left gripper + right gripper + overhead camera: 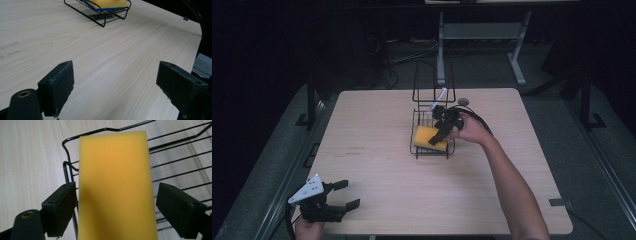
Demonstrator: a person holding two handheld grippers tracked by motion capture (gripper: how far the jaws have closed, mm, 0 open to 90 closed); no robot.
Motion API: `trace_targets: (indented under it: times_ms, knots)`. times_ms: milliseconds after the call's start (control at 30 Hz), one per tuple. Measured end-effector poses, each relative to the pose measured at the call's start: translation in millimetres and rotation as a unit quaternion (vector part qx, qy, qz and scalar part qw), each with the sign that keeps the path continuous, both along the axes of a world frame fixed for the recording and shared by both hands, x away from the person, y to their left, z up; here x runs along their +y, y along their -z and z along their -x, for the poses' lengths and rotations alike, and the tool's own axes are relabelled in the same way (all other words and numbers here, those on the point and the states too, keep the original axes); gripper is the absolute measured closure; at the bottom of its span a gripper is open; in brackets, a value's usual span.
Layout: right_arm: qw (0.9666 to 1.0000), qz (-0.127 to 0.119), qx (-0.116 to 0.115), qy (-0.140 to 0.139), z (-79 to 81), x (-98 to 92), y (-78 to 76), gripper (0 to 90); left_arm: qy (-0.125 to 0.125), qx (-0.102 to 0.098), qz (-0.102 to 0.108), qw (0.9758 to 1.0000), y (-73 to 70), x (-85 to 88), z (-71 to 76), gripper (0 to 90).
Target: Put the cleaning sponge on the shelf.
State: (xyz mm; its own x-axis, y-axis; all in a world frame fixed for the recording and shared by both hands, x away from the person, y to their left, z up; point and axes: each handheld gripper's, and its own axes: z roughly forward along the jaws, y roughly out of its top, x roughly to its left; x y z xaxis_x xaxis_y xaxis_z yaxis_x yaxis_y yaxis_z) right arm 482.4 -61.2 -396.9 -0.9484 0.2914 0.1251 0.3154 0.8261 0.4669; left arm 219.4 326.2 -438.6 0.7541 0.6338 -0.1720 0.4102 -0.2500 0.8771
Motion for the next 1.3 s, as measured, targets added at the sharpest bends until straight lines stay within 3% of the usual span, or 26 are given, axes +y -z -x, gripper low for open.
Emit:
trace_targets:
  times_ms: [233,267,367,800,1067,1300]
  knots:
    - [1.0000,-0.002,-0.007,0.002,2.4,-5.6,-2.8,16.1,-0.001,0.002,0.002,1.0000,0.3,0.5,0.1,14.1]
    - [0.9999,-0.002,-0.004,0.013,4.2,-9.2,-5.0,16.1,0.000,0.001,0.001,1.0000,0.2,0.5,0.1,14.0]
    - [0.9995,-0.021,-0.001,0.025,5.8,-14.9,-3.8,16.3,0.001,0.002,0.001,1.0000,0.3,-1.1,-0.6,14.1]
    - [0.9993,-0.023,-0.003,0.030,6.1,-28.3,-2.8,16.2,-0.002,-0.005,0.000,1.0000,-1.4,-1.4,0.4,14.1]
    - [0.9982,-0.041,-0.006,0.043,9.3,-46.4,-1.8,16.2,0.000,-0.001,-0.002,1.0000,-0.4,-2.9,-1.0,14.0]
    - [0.9978,-0.039,-0.009,0.053,13.8,-61.3,-9.8,16.1,0.000,0.002,-0.001,1.0000,-0.2,-3.4,-1.9,14.0]
